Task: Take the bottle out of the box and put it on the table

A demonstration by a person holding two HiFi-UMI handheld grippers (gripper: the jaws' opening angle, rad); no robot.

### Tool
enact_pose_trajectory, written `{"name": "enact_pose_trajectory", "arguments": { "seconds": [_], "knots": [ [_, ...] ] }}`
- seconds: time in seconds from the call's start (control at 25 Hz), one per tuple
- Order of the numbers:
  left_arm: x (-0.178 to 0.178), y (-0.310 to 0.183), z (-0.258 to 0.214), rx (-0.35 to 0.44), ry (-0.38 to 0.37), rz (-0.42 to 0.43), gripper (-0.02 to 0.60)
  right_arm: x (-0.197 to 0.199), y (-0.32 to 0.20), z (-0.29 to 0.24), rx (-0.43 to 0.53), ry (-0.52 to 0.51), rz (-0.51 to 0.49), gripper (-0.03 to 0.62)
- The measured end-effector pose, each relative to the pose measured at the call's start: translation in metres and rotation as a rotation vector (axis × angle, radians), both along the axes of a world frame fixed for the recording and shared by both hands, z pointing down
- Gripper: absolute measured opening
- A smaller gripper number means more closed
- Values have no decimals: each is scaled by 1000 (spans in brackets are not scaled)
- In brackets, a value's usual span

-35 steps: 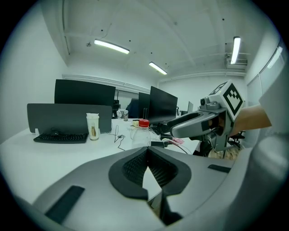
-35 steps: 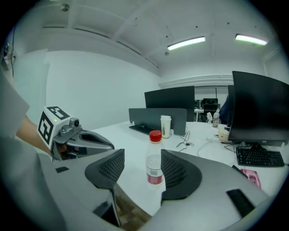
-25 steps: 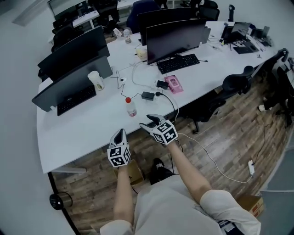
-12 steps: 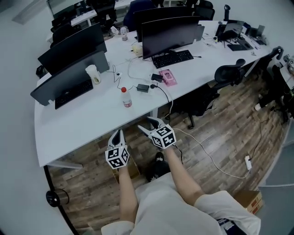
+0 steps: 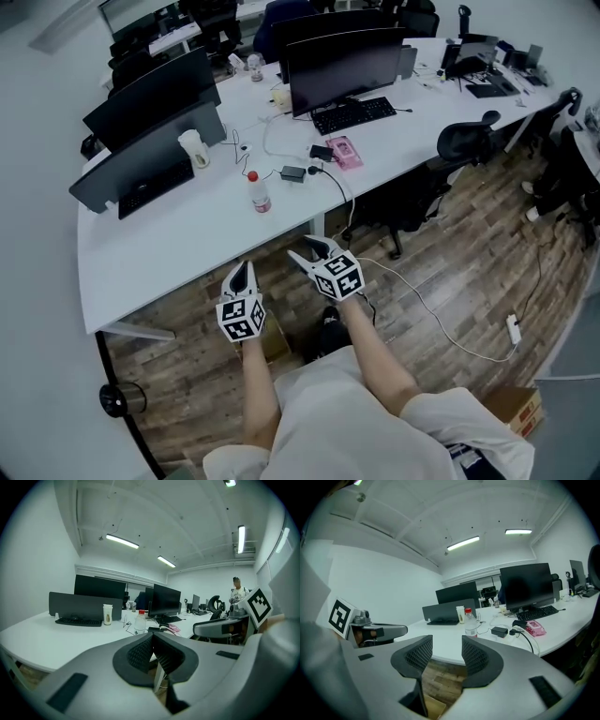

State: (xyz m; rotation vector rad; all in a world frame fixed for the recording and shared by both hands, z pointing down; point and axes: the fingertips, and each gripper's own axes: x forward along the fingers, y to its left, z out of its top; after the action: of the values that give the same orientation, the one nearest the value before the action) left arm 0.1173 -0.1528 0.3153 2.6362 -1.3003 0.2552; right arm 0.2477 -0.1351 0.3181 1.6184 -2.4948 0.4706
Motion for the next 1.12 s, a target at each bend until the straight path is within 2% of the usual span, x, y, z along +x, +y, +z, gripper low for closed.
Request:
{"name": "enact_pose_trajectory", "arguments": {
  "seconds": [0.2,0.52,1.12],
  "knots": [
    [5,7,-2,-3,-1,3,12,0,3,-3,12,-6,12,180],
    [14,11,10,-29,4,13,12,4,8,13,-34,29,33,48],
    [28,0,15,-44,-3,28,12,12,-3,14,-41,53,53,38]
  ]
}}
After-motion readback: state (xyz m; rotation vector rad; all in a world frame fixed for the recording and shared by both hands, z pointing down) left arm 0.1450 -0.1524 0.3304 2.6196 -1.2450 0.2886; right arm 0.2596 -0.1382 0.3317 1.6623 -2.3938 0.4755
